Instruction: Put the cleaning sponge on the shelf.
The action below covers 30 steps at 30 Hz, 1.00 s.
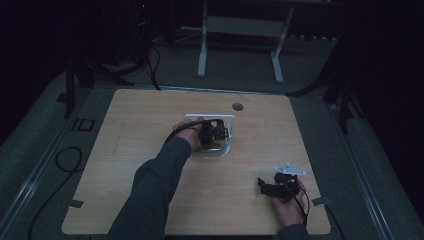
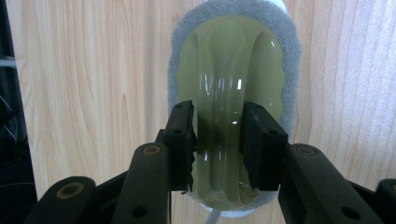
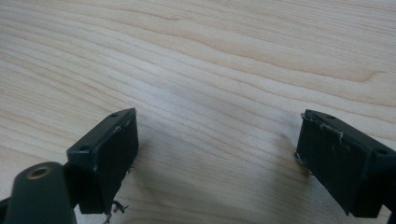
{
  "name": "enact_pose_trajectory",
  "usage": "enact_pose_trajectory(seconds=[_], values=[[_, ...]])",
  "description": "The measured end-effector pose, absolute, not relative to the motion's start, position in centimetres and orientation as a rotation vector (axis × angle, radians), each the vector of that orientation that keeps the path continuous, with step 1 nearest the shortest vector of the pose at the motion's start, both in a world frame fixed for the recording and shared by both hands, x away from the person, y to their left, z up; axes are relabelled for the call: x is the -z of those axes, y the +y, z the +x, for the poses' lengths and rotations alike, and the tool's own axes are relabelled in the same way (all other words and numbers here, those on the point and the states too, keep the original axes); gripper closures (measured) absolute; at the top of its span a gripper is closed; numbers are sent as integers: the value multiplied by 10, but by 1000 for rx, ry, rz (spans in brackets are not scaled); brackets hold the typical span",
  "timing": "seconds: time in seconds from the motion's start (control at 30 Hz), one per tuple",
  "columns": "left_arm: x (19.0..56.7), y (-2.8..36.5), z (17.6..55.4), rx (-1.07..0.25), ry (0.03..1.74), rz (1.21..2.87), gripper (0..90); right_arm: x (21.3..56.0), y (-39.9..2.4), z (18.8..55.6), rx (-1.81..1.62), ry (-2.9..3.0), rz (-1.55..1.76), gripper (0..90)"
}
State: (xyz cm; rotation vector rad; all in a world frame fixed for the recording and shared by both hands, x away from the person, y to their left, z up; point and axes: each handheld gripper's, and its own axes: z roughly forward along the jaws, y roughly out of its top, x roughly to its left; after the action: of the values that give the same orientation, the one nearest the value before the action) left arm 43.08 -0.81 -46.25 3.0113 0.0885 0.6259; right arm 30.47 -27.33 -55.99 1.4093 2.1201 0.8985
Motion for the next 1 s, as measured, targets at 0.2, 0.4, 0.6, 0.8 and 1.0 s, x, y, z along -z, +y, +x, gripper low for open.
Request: enact_pose_trajectory(seconds=[0.2,0.4,0.6,0.8,1.0], values=[[462,-8,430,-612,141,3008,591,560,-273,305,-899,2120,1409,124],[461,-5,429,-617,181,2985,543,560,-273,305,-898,2120,1409,124],[460,-3,427,-635,196,2981,526,560,-273,305,-898,2121,1409,124],[454,-1,425,-654,216,2962,526,560,-273,305,-899,2119,1410,124],[447,3,421,-657,221,2949,526,560,-273,305,-898,2120,1409,124]])
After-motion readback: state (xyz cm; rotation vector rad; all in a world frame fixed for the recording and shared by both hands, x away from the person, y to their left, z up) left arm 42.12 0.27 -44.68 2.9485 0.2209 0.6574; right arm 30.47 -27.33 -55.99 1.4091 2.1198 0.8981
